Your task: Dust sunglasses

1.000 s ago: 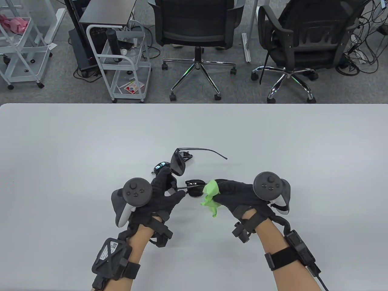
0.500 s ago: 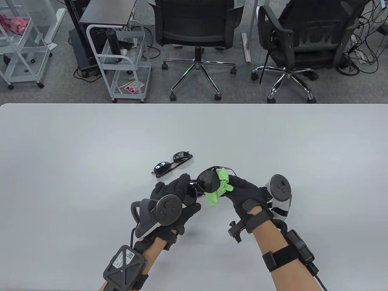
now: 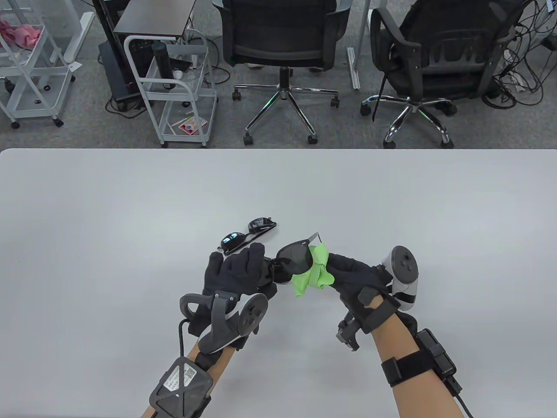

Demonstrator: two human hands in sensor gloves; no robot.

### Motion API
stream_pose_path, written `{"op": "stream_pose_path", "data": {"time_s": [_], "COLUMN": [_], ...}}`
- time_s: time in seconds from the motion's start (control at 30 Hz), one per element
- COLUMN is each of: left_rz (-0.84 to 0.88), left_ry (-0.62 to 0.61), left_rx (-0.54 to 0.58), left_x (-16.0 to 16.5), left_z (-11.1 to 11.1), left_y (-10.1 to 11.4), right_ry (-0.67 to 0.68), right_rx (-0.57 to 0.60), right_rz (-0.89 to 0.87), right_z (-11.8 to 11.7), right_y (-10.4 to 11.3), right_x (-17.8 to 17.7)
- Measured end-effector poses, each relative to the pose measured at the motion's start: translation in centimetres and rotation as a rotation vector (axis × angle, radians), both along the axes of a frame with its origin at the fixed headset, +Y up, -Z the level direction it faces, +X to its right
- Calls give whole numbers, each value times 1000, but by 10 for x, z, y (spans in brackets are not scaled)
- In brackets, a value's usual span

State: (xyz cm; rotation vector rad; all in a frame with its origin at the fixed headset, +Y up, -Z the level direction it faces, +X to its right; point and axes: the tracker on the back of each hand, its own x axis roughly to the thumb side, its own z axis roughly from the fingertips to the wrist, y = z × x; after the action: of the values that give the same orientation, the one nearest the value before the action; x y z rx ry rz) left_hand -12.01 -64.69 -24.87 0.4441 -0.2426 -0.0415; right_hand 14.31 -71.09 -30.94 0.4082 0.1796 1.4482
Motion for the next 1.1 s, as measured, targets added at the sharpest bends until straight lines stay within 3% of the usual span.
{"op": "stream_pose_path", "data": {"time_s": [0.07, 0.27, 0.37, 0.47, 0.6, 0.83, 0.97, 1.1], "left_rz": [-46, -107, -139, -150, -186, -193, -198, -170], "left_ry": [-9, -28, -37, -61, -85, -89, -87, -91], "left_rx": [32, 77, 111, 132, 166, 165, 170, 165], "left_x": [4, 10, 13, 16, 20, 23, 24, 27], "left_z": [3, 7, 9, 10, 13, 13, 13, 15], "left_y": [1, 0, 1, 0, -1, -2, -1, 1], "right_ry": [-55, 38, -146, -188, -231, -167, -260, -294], "right_rx": [-46, -43, -17, -9, -27, -27, 67, 35], "right_rz": [6, -19, 80, 90, 89, 4, 107, 37], "right_z": [3, 5, 11, 15, 20, 19, 20, 21], "right_y": [-2, 0, 9, 13, 12, 11, 19, 16], "right_x": [-2, -14, -10, -12, -17, -20, -17, -14]}}
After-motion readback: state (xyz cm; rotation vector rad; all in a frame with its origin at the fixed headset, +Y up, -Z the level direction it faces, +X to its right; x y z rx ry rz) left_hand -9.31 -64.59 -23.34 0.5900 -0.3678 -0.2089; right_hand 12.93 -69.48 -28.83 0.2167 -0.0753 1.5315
